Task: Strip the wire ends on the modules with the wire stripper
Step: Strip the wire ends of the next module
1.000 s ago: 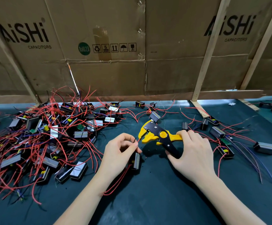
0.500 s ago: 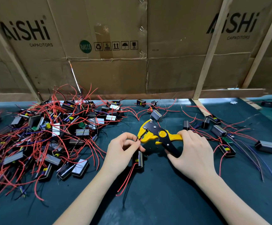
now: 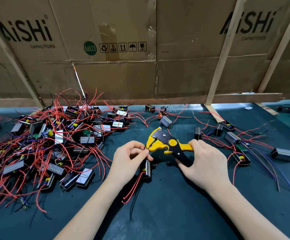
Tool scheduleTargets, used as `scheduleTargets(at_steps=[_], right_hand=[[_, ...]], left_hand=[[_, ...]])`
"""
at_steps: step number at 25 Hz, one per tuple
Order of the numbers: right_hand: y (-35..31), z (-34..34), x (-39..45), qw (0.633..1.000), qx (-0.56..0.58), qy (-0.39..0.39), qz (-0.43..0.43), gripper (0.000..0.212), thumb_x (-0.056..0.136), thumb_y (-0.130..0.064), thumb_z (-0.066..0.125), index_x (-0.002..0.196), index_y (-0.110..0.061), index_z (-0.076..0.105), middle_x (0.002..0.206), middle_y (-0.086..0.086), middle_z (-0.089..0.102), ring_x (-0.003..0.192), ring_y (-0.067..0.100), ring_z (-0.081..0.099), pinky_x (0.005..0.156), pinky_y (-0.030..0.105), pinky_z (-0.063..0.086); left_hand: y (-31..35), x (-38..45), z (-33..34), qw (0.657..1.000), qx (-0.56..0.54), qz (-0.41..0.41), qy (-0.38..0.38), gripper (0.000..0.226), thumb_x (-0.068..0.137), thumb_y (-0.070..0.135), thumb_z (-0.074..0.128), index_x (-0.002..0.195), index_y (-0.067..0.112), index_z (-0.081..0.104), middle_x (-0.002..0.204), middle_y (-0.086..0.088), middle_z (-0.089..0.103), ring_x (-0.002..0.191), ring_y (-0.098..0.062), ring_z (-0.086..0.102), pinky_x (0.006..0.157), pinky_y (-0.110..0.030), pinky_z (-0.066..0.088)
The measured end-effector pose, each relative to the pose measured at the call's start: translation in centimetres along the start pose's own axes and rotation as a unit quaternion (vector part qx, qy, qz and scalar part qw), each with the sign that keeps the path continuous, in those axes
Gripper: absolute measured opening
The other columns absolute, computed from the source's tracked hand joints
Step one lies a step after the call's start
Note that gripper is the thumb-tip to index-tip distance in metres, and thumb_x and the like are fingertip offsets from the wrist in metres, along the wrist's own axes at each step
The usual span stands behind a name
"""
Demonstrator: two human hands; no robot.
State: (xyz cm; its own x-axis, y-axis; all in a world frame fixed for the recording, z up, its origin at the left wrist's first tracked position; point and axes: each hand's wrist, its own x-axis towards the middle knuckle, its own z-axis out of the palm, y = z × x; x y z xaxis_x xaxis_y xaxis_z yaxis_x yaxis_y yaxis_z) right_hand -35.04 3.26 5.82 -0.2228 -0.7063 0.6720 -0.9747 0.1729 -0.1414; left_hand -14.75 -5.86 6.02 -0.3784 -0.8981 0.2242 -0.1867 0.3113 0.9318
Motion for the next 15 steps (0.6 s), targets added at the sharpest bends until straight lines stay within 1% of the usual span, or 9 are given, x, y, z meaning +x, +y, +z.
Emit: scheduleTargets(at_steps=[3, 8, 11, 13, 15], right_hand=[[0.12, 0.01, 0.04, 1.000, -0.006, -0.002, -0.005, 0.047, 0.051, -0.039, 0.089, 0.073, -0.011, 0.058, 0.062, 0.001, 0.056, 0.056, 0.030, 0.059, 0.048, 0.028, 0.039], [0.13, 0.13, 0.10, 1.000, -0.009, -0.001, -0.009, 0.047, 0.047, -0.034, 0.093, 0.064, -0.008, 0.057, 0.053, 0.004, 0.055, 0.045, 0.031, 0.056, 0.044, 0.028, 0.039], [0.06, 0.27, 0.01, 1.000, -0.010, -0.004, -0.001, 0.047, 0.044, -0.029, 0.095, 0.059, -0.007, 0.056, 0.047, 0.007, 0.053, 0.038, 0.032, 0.052, 0.042, 0.027, 0.038], [0.06, 0.46, -0.10, 1.000, -0.015, -0.013, 0.000, 0.046, 0.046, -0.031, 0.094, 0.059, -0.008, 0.056, 0.048, 0.007, 0.054, 0.040, 0.033, 0.053, 0.043, 0.027, 0.038], [0.12, 0.56, -0.13, 1.000, -0.021, -0.020, 0.007, 0.044, 0.052, -0.035, 0.091, 0.062, -0.010, 0.057, 0.052, 0.006, 0.057, 0.046, 0.033, 0.057, 0.047, 0.028, 0.035]], left_hand=[[-0.02, -0.03, -0.10, 1.000, 0.003, 0.000, -0.006, 0.006, 0.092, 0.013, 0.065, 0.086, 0.012, 0.064, 0.072, 0.002, 0.076, 0.081, -0.039, 0.063, 0.086, -0.044, 0.048], [-0.05, -0.09, -0.22, 1.000, 0.001, -0.002, -0.018, 0.006, 0.092, 0.014, 0.065, 0.087, 0.012, 0.064, 0.072, 0.002, 0.076, 0.073, -0.032, 0.061, 0.079, -0.040, 0.048], [-0.01, -0.14, -0.34, 1.000, -0.005, -0.004, -0.023, 0.006, 0.092, 0.014, 0.066, 0.086, 0.012, 0.064, 0.073, 0.002, 0.076, 0.073, -0.026, 0.056, 0.080, -0.045, 0.048], [0.01, -0.13, -0.41, 1.000, -0.011, -0.008, -0.025, 0.006, 0.092, 0.014, 0.066, 0.087, 0.012, 0.064, 0.073, 0.001, 0.076, 0.073, -0.026, 0.054, 0.078, -0.046, 0.047], [-0.04, -0.07, -0.42, 0.999, -0.019, -0.011, -0.027, 0.006, 0.092, 0.013, 0.066, 0.087, 0.011, 0.064, 0.073, 0.000, 0.076, 0.073, -0.025, 0.053, 0.078, -0.042, 0.044]])
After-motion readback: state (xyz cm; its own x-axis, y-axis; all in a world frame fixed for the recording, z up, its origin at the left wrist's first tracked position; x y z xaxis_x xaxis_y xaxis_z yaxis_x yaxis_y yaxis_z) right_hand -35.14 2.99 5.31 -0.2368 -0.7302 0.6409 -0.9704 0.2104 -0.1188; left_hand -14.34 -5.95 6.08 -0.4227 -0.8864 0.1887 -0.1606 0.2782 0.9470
